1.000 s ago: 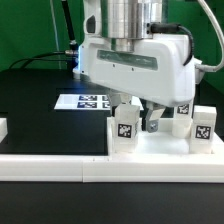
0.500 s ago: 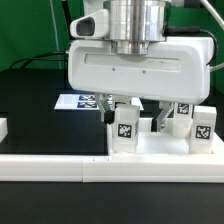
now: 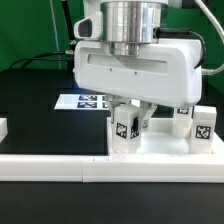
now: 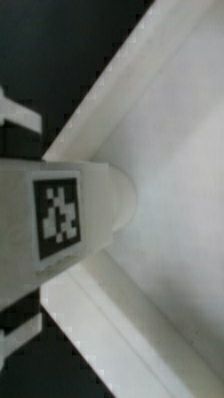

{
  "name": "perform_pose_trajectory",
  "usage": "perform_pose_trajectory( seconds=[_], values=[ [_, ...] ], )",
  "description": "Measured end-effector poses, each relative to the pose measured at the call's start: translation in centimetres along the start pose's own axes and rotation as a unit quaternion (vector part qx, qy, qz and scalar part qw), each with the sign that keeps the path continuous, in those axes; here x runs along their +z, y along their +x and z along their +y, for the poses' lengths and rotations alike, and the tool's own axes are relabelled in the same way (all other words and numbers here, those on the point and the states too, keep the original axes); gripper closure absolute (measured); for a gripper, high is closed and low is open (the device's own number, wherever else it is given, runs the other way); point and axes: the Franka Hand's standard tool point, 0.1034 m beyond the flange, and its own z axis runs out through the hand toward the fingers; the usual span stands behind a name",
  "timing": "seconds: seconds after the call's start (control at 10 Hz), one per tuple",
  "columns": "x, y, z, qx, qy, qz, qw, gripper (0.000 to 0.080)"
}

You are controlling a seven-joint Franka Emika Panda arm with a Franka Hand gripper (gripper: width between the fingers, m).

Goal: Assemble square table

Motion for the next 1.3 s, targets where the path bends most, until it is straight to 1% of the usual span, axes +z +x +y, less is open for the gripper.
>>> perform_pose_trajectory(
  seconds=[0.1,0.3,0.4,0.5,0.6,0.7,0.8,0.9,1.0,1.1,1.2,1.3],
  values=[
    [0.0,0.0,0.0,0.022,0.0,0.0,1.0,0.0507],
    [0.0,0.1,0.1,0.118,0.002,-0.003,0.993,0.0507],
    [0.0,0.3,0.3,0.216,0.004,-0.009,0.976,0.0507],
    [0.0,0.6,0.6,0.312,0.005,-0.024,0.95,0.0507],
    [0.0,0.4,0.5,0.357,0.001,-0.03,0.934,0.0507],
    [-0.1,0.1,0.1,0.443,0.002,-0.04,0.896,0.0507],
    [-0.4,-0.1,-0.5,0.53,-0.002,-0.057,0.846,0.0507],
    [-0.5,0.1,-0.5,0.569,0.002,-0.066,0.82,0.0507],
    [-0.5,0.2,-0.6,0.613,0.002,-0.07,0.787,0.0507],
    [-0.5,0.1,-0.6,0.62,0.001,-0.07,0.782,0.0432],
    [-0.5,0.1,-0.6,0.615,0.002,-0.07,0.786,0.0432],
    [-0.5,0.1,-0.6,0.581,0.004,-0.068,0.811,0.0294]
  ],
)
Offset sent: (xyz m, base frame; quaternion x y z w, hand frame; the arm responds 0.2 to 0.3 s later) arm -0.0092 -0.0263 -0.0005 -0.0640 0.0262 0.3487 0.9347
